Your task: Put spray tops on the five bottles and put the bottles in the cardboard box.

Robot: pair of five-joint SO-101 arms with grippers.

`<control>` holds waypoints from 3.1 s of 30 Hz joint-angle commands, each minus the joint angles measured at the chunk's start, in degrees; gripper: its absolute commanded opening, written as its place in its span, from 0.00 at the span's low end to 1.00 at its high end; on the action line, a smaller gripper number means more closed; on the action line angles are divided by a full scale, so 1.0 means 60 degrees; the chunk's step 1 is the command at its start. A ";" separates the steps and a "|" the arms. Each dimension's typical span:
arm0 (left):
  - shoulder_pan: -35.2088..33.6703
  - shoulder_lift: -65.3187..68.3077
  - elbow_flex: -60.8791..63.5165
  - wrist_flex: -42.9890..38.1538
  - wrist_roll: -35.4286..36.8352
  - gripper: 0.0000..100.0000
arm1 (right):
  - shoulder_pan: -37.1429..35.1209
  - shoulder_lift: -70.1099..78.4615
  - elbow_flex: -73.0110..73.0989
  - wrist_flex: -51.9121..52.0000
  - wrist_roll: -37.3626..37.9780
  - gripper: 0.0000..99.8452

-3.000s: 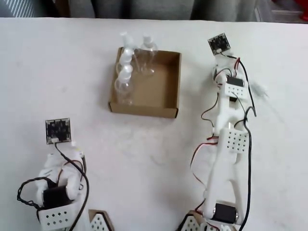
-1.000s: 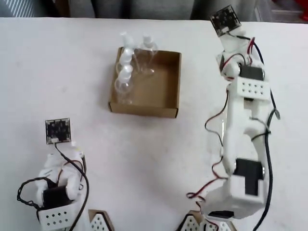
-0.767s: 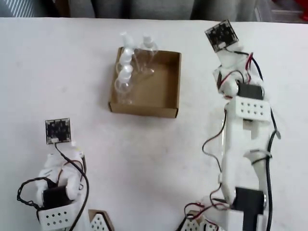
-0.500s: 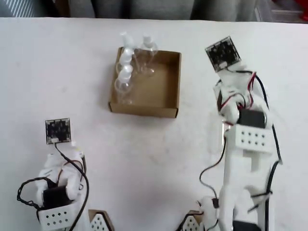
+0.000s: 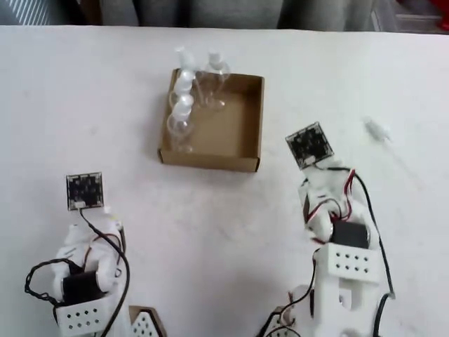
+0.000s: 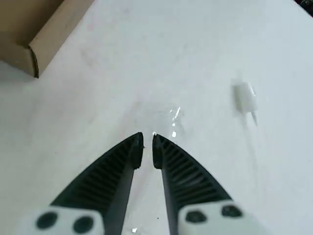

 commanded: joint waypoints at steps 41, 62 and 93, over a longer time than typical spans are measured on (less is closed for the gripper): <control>0.0081 -0.0051 -0.0015 -0.0088 0.0015 0.02 | 0.0037 -0.0857 0.3780 0.0022 0.0088 0.02; 0.0081 -0.0051 -0.0015 -0.0088 0.0015 0.02 | 0.3524 -0.2264 -0.0864 0.1810 0.1201 0.02; 0.0081 -0.0051 -0.0015 -0.0088 0.0015 0.02 | 0.3700 1.2960 -1.5121 0.4769 0.3678 0.15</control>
